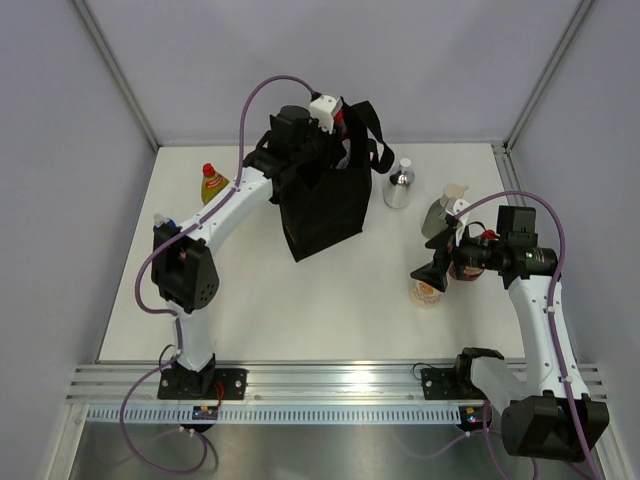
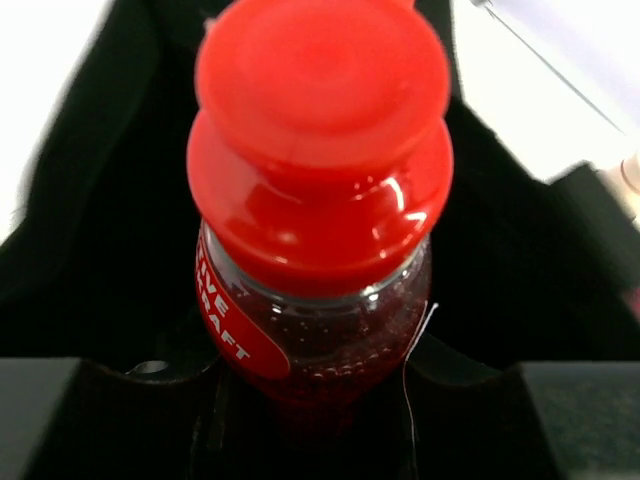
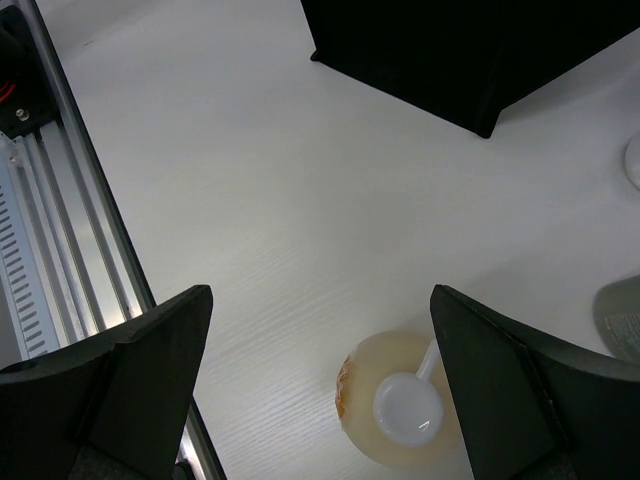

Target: Place the personal care products into the canvas bag

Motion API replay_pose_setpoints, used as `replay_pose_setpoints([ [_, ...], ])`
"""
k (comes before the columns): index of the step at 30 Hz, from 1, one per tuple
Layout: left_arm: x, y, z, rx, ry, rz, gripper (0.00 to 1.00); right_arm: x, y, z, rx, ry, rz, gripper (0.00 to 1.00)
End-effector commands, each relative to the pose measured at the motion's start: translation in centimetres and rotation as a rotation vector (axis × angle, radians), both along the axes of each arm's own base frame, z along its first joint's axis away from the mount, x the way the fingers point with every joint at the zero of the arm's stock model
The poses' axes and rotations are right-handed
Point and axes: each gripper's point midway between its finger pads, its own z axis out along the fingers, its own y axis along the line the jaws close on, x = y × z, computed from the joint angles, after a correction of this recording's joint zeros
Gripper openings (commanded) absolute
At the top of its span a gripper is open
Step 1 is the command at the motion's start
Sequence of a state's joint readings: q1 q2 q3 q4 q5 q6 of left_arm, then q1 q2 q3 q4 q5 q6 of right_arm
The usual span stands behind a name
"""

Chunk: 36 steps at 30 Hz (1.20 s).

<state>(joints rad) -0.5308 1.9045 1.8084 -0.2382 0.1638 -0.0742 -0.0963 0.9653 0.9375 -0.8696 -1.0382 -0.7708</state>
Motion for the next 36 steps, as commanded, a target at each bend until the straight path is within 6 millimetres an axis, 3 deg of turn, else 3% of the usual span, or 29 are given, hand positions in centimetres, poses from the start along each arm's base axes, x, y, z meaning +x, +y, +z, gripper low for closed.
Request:
replay_pose_setpoints([
  [1, 0.7, -3.0, 5.7, -0.090, -0.199, -0.179, 0.13, 0.0, 0.0, 0.4, -0.005, -0.023, 0.013, 0.99],
  [5, 0.5, -4.7, 2.6, -0.112, -0.165, -0.288, 0.18, 0.0, 0.0, 0.4, -0.007, -0.026, 0.012, 1.00],
  [8, 0.6, -5.1, 0.6, -0.111, -0.128, -0.295, 0.30, -0.1, 0.1, 0.4, -0.006, -0.028, 0.012, 1.00],
  [9, 0.7, -5.1, 0.2, -0.110, -0.120, -0.290, 0.39, 0.0, 0.1, 0.4, -0.005, -0.029, 0.012, 1.00],
  [12, 1.0, -4.9, 0.3, -0.121, -0.135, -0.274, 0.52, 0.0, 0.1, 0.4, -0.005, -0.026, 0.012, 0.99],
  [13, 1.3, -4.7, 0.5, -0.121, -0.141, -0.259, 0.64, 0.0, 0.1, 0.4, -0.005, -0.026, 0.012, 0.99],
  [16, 1.3, -4.6, 0.7, -0.120, -0.147, -0.254, 0.80, 0.1, 0.0, 0.3, -0.006, -0.025, 0.012, 0.99],
  [19, 1.2, -4.6, 0.9, -0.123, -0.151, -0.256, 0.92, 0.2, -0.1, 0.2, -0.012, -0.022, 0.006, 0.99],
  [23, 1.1, -4.6, 1.0, -0.130, -0.142, -0.256, 0.94, 0.2, -0.1, 0.2, -0.014, -0.022, 0.004, 1.00],
  [26, 1.4, -3.8, 1.7, -0.137, -0.136, -0.237, 0.94, 0.2, -0.2, 0.1, -0.017, -0.021, 0.001, 0.99],
  [29, 1.5, -1.7, 4.4, -0.156, -0.132, -0.179, 0.94, 0.3, -0.2, -0.1, -0.021, -0.016, -0.003, 1.00],
  [30, 1.0, -0.8, 6.6, -0.174, -0.151, -0.162, 0.95, 0.3, -0.3, -0.2, -0.023, -0.017, -0.003, 1.00],
  [31, 0.9, 0.5, 7.4, -0.179, -0.143, -0.134, 0.95, 0.4, -0.3, -0.2, -0.026, -0.016, -0.007, 1.00],
  [33, 0.0, 1.7, 9.3, -0.213, -0.135, -0.105, 0.96, 0.5, -0.4, -0.2, -0.031, -0.017, -0.011, 1.00],
  [34, -1.4, 2.7, 11.2, -0.221, -0.149, -0.093, 0.96, 0.8, -0.7, -0.3, -0.043, -0.008, -0.036, 0.99],
  [36, -2.7, 3.8, 11.6, -0.218, -0.128, -0.062, 0.99, 1.4, -1.3, -0.1, -0.066, 0.002, -0.087, 1.00],
])
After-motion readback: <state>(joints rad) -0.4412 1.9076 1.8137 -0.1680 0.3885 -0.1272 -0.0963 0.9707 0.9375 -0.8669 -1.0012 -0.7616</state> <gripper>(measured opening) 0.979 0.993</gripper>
